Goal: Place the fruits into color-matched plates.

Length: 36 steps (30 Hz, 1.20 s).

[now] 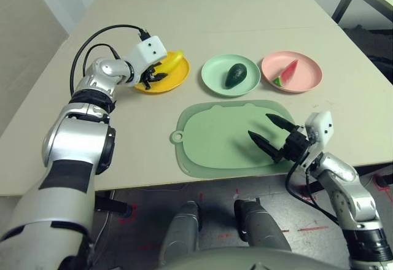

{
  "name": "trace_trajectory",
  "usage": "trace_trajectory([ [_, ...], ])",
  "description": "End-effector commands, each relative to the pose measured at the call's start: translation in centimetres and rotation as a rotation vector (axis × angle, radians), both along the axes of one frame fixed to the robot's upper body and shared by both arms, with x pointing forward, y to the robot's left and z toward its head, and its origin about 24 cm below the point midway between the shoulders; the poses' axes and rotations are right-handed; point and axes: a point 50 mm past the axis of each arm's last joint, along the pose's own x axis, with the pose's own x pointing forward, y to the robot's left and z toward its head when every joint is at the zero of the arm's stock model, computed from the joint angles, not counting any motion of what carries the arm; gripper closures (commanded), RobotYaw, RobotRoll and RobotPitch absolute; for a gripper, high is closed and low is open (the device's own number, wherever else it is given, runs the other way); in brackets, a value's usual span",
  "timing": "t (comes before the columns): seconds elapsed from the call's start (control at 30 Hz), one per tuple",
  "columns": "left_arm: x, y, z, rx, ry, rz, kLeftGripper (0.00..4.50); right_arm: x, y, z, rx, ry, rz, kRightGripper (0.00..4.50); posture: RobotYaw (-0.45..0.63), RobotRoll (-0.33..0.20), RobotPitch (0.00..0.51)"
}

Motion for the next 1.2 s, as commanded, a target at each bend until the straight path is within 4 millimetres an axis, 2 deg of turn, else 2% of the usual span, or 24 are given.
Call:
trace_trajectory([
  [0.03,-0.3,0.7,-1.3,0.034,0.04,0.033,2.92,-0.1,0.1,0.3,-0.008,-0.024,0.01,0.0,-0.17,0.0,0.132],
  [0.1,-0.4,1.0,-1.4,0.055,0.039,0.043,2.92,-0.1,0.2,0.3,-0.007,-0.023,0.01,0.0,-0.17,0.0,0.132],
  [0.37,-0.4,1.1,-1.3,0.061,0.032,0.051,0.22,-0.2,0.3,0.1,-0.001,-0.015,0.01,0.0,-0.17,0.0,0.134],
  [0.4,-0.4,1.1,-1.3,0.06,0.03,0.052,0.02,-0.3,0.3,0.1,-0.001,-0.014,0.01,0.0,-0.17,0.0,0.134],
  [0.63,-0.4,1.5,-0.4,0.03,0.002,0.048,0.02,-0.5,-0.7,0.1,0.009,-0.008,-0.027,0.0,-0.17,0.0,0.133],
  [0.7,-0.6,2.0,0.2,-0.029,-0.015,0.057,0.02,-0.9,-1.9,0.1,0.012,0.0,-0.073,0.0,-0.17,0.0,0.136],
  [0.8,-1.0,3.2,0.9,-0.179,-0.048,0.083,0.02,-1.9,-4.9,0.1,0.001,0.015,-0.181,0.0,-0.18,0.0,0.144],
  [0.9,-1.8,4.9,1.8,-0.408,-0.113,0.115,0.02,-2.6,-9.4,0.4,-0.019,0.013,-0.348,0.0,-0.17,0.0,0.154],
  [0.97,-2.5,6.2,1.6,-0.574,-0.163,0.146,0.02,-2.8,-12.8,0.8,-0.008,-0.004,-0.486,0.0,-0.17,0.0,0.16],
  [1.03,-3.5,7.5,0.6,-0.722,-0.198,0.175,0.02,-2.7,-15.8,1.2,-0.001,-0.03,-0.609,0.0,-0.17,0.0,0.166],
  [1.1,-4.5,8.5,-0.9,-0.834,-0.226,0.206,0.02,-2.3,-17.9,1.4,0.005,-0.044,-0.693,0.0,-0.17,0.0,0.173],
  [1.2,-6.1,9.2,-3.6,-0.95,-0.262,0.277,0.02,-1.3,-19.7,1.6,-0.007,-0.067,-0.749,0.0,-0.18,0.0,0.187],
])
